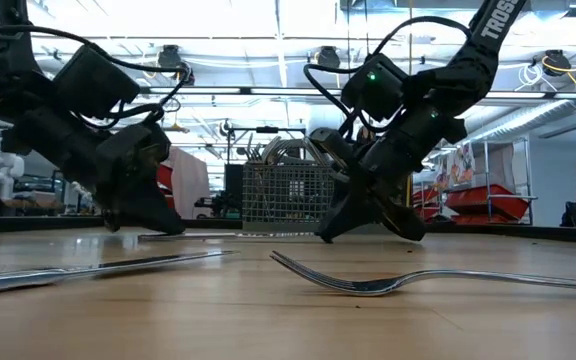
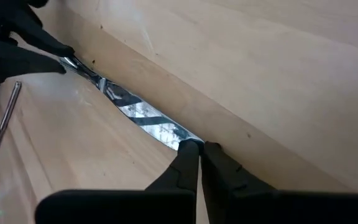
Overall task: Sort silverware
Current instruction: Put the silver table knife into the silverware organizer
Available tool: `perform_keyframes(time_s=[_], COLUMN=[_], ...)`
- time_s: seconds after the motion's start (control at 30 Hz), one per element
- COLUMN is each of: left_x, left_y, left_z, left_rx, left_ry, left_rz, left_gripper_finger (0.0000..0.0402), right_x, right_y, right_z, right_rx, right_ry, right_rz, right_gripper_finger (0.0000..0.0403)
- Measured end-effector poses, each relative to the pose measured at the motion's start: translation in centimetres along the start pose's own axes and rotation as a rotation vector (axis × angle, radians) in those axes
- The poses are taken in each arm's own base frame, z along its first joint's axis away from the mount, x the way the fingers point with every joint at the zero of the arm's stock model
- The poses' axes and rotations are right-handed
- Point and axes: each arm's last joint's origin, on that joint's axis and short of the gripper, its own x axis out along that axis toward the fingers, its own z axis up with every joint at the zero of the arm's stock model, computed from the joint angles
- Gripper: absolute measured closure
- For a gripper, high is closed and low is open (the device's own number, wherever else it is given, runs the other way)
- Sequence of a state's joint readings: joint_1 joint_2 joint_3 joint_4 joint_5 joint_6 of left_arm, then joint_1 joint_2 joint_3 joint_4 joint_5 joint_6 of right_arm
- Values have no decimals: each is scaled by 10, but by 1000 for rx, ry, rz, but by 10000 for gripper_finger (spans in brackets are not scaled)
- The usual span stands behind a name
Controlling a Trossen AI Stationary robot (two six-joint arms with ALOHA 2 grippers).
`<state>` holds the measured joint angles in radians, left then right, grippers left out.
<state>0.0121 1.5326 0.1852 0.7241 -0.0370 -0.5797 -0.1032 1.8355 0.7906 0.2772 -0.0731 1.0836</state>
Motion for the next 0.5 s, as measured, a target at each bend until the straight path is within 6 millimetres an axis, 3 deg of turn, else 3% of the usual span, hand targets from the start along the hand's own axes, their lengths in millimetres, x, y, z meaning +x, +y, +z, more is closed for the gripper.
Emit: perform_keyframes(time_s=[0.3, 0.5], left_x=[3, 9], left_y=[7, 9], left_z=[19, 32], left_rx=[-93, -49], left_ry=[-20, 41], left_rz=[-80, -97], left_gripper_finger=[230, 189], right_x=[-2, -2], right_y=[8, 25], right_z=[4, 13], right_rx=[-33, -98], right_ry=[-15, -31], right_rz=[40, 60], right_gripper_finger=[402, 402])
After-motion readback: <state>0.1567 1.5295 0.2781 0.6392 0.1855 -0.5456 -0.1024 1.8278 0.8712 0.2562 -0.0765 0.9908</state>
